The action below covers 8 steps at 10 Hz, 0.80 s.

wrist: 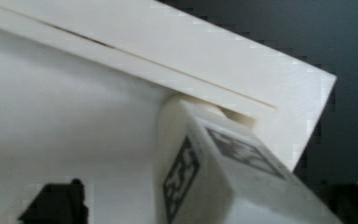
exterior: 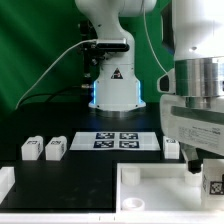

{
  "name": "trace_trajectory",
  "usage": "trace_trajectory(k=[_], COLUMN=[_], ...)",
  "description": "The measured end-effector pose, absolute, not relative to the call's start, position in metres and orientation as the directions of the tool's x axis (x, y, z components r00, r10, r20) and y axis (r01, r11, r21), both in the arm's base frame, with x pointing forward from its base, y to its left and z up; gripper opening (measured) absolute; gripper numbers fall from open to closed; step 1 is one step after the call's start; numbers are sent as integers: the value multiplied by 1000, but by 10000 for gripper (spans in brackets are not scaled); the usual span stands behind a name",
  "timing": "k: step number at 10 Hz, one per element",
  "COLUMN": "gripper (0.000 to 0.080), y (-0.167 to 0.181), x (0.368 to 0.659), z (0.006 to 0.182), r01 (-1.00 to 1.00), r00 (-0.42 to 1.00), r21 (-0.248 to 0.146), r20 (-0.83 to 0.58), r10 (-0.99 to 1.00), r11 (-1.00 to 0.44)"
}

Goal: Assemble one leg

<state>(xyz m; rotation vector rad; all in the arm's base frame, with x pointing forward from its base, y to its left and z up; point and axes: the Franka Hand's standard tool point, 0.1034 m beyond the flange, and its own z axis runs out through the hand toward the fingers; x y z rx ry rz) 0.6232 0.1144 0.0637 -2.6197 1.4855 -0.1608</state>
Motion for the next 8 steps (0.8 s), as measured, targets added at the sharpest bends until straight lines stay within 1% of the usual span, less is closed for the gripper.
trace_trajectory(k=[1, 2, 3, 4, 5, 7, 8], gripper=[649, 649, 649, 649, 649, 649, 649], y=[114, 117, 123, 125, 124, 118, 118], x=[623, 622, 622, 625, 628, 628, 628], z=[64, 63, 65, 68, 71, 70, 70], r01=[-800, -712, -516, -343, -259, -52, -53], r00=[580, 687, 849, 936, 963, 996, 996], r21=[-158, -140, -98, -77, -68, -30, -30], r20=[44, 64, 77, 58, 58, 75, 76], r10=[-813, -724, -523, -348, -263, -54, -55], r11=[-579, -688, -851, -936, -964, -998, -998])
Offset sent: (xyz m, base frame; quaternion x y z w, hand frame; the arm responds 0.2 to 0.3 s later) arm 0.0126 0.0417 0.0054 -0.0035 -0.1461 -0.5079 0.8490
